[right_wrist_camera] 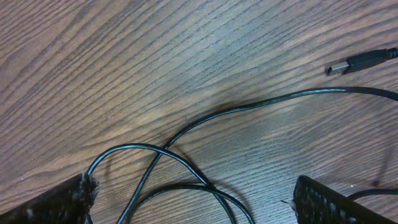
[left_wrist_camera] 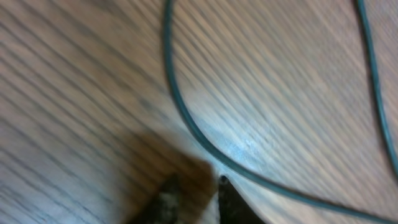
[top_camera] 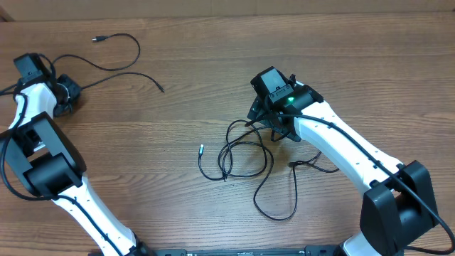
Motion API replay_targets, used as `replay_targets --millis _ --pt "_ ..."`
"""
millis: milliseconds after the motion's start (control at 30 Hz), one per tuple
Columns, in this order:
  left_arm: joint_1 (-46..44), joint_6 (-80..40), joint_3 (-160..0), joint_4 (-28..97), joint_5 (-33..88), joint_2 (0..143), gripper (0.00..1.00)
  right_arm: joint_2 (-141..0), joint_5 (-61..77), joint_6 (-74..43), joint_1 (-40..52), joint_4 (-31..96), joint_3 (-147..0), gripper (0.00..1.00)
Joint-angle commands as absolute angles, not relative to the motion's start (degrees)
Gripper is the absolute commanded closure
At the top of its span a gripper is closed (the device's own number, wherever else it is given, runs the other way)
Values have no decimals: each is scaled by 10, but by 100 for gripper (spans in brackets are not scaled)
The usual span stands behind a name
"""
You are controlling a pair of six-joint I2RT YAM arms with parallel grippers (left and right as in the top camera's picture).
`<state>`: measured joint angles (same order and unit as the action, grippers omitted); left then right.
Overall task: Untangle cables
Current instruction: 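Move the left gripper back to the left edge, right gripper holding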
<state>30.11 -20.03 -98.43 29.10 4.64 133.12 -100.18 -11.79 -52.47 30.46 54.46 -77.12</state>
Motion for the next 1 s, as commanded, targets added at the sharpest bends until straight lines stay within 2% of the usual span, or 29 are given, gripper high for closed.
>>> replay_targets --millis 0,300,500,633,700,767,900,967 --pt "312 -192 -922 320 0 1422 96 -990 -119 -524 305 543 -771 0" --pt "292 -193 -909 263 17 1422 96 -990 -119 -524 305 543 -771 0" --pt "284 -193 -898 220 45 1432 87 -990 -119 -524 305 543 -771 0" --pt "283 -193 -898 222 47 1455 85 -990 -119 -524 305 543 -771 0" --pt "282 -192 -898 228 49 1469 79 -990 -119 -524 305 543 -771 0" --pt "283 -180 -898 240 47 1469 67 -990 -119 -524 305 543 -771 0" --pt "289 -171 -922 283 48 1449 65 -990 -119 -524 305 543 -771 0" --pt "293 -174 -950 324 57 1430 53 -990 -119 -524 305 543 -771 0"
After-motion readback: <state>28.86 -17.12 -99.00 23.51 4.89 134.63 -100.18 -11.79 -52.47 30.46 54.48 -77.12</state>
